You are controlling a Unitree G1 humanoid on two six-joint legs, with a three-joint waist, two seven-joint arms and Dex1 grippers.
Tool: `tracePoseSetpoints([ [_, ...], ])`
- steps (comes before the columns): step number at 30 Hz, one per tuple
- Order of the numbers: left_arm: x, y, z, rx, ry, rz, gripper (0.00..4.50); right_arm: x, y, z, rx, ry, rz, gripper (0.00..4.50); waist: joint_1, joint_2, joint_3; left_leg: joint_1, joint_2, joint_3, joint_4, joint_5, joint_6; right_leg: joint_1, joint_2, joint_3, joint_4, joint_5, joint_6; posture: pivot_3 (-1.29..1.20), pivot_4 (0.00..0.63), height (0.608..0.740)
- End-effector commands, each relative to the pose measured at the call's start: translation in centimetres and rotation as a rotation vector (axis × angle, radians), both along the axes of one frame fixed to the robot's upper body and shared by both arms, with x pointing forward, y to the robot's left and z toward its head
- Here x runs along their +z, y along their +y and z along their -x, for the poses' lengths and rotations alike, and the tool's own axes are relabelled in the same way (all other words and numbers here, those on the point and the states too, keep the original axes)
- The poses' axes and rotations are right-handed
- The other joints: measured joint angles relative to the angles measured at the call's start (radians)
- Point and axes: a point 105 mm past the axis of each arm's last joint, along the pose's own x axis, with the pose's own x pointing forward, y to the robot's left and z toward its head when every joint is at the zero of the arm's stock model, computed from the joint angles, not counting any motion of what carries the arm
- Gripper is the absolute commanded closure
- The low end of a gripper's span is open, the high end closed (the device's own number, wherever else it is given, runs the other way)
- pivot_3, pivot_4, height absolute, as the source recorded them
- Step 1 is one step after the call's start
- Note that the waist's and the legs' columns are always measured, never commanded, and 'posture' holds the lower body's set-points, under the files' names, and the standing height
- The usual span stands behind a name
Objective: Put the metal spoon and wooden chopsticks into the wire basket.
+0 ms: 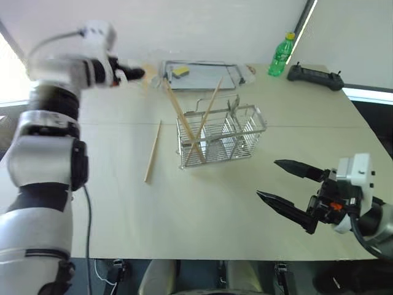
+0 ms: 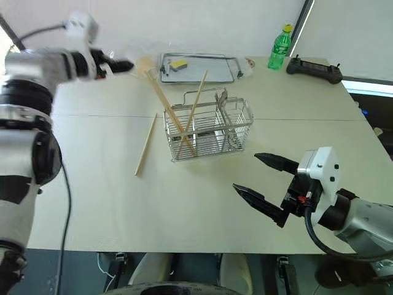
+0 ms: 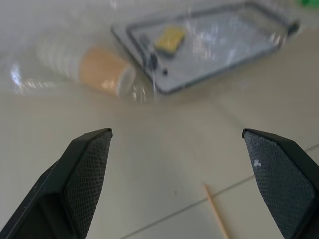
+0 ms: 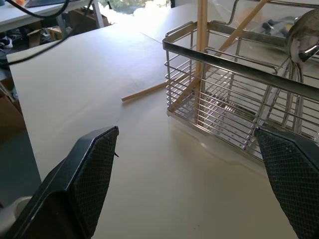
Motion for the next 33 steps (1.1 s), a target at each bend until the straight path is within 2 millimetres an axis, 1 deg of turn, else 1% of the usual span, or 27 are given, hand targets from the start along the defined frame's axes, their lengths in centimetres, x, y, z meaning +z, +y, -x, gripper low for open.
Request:
tracePoseSetpoints([
  [1, -3.2, -0.1, 0.0, 0.023, 0.080, -0.095, 0.08, 0.7, 0.5, 0.3, 0.009, -0.050, -0.004, 0.00, -0.002, 0.000, 0.000, -0.001, 0.000, 0.000, 0.000, 0.000, 0.000, -0.001, 0.000, 0.000, 0.001, 0.000, 0.000, 0.00, 0.150, 0.709],
  [3, -5.4, -0.3, 0.0, 0.041, 0.126, -0.150, 0.08, 0.7, 0.7, 0.4, 0.005, -0.052, -0.012, 0.00, -0.003, 0.000, 0.000, -0.003, 0.000, 0.000, 0.000, 0.000, 0.000, -0.004, 0.001, 0.000, 0.002, 0.000, 0.000, 0.00, 0.150, 0.709],
  [5, -6.8, -0.2, 0.0, 0.071, 0.142, -0.195, 0.08, 0.7, 0.8, 0.5, 0.000, -0.054, -0.020, 0.00, -0.003, 0.000, 0.000, -0.005, 0.000, -0.001, 0.000, 0.000, 0.000, -0.006, 0.001, 0.000, 0.002, 0.000, 0.000, 0.00, 0.150, 0.709],
  [7, -7.7, -0.3, 0.0, 0.096, 0.152, -0.206, 0.08, 0.7, 0.9, 0.6, -0.008, -0.057, -0.029, 0.00, 0.002, 0.000, 0.000, -0.006, 0.000, -0.001, 0.002, 0.000, 0.000, -0.006, 0.001, 0.000, 0.002, 0.000, 0.000, 0.00, 0.150, 0.709],
  [10, -8.5, -0.5, -0.1, 0.125, 0.153, -0.203, 0.08, 0.7, 1.0, 0.7, -0.019, -0.060, -0.036, 0.00, 0.005, -0.001, 0.000, -0.006, 0.000, -0.001, 0.003, 0.000, 0.000, -0.004, 0.001, 0.000, 0.002, 0.000, 0.001, 0.00, 0.150, 0.709],
  [13, -9.2, -1.4, 0.0, 0.136, 0.177, -0.147, 0.08, 0.7, 1.2, 0.9, -0.028, -0.064, -0.045, 0.00, 0.005, -0.001, 0.000, -0.006, 0.000, -0.001, 0.004, 0.000, 0.000, -0.004, 0.000, -0.001, 0.002, 0.000, 0.003, 0.00, 0.150, 0.709],
  [17, -9.3, -2.2, -0.1, 0.140, 0.172, -0.121, 0.08, 0.7, 1.4, 1.0, -0.041, -0.069, -0.060, 0.00, 0.004, -0.001, 0.000, -0.005, 0.000, -0.001, 0.004, 0.000, 0.000, -0.003, 0.000, -0.001, 0.002, -0.001, 0.005, 0.00, 0.150, 0.709],
  [21, -9.5, -2.6, -0.1, 0.141, 0.171, -0.120, 0.08, 0.6, 1.4, 1.1, -0.052, -0.071, -0.065, 0.00, 0.002, -0.001, 0.000, -0.004, 0.000, -0.001, 0.004, 0.000, 0.000, -0.003, 0.001, -0.001, 0.002, 0.001, 0.002, 0.00, 0.150, 0.709],
  [26, -11.3, -2.5, 0.3, 0.151, 0.207, -0.146, 0.08, 1.0, 0.9, 0.6, -0.067, -0.091, -0.068, 0.00, 0.003, 0.000, -0.001, -0.002, 0.000, -0.001, 0.004, 0.000, 0.000, -0.001, 0.000, 0.000, 0.002, 0.001, 0.002, 0.00, 0.150, 0.709],
  [28, -11.0, -2.2, 0.1, 0.166, 0.187, -0.151, 0.08, 1.3, 0.7, 0.4, -0.069, -0.100, -0.062, 0.00, 0.003, 0.000, -0.001, 0.000, 0.000, -0.001, 0.003, 0.000, 0.000, 0.001, 0.000, -0.001, 0.002, 0.001, 0.003, 0.00, 0.150, 0.709],
  [29, -10.5, -1.6, 0.0, 0.179, 0.168, -0.168, 0.08, 1.4, 0.5, 0.3, -0.073, -0.103, -0.067, 0.00, 0.003, 0.000, -0.001, 0.001, 0.000, -0.001, 0.004, 0.000, 0.000, 0.002, 0.000, 0.000, 0.002, -0.001, 0.005, 0.00, 0.150, 0.709],
  [33, -8.8, 0.7, -0.4, 0.219, 0.112, -0.230, 0.08, 1.5, 0.3, 0.2, -0.076, -0.101, -0.066, 0.00, -0.001, 0.000, 0.000, 0.003, 0.001, 0.000, 0.003, 0.000, 0.000, 0.003, 0.000, 0.000, 0.002, -0.001, 0.005, 0.00, 0.150, 0.709],
])
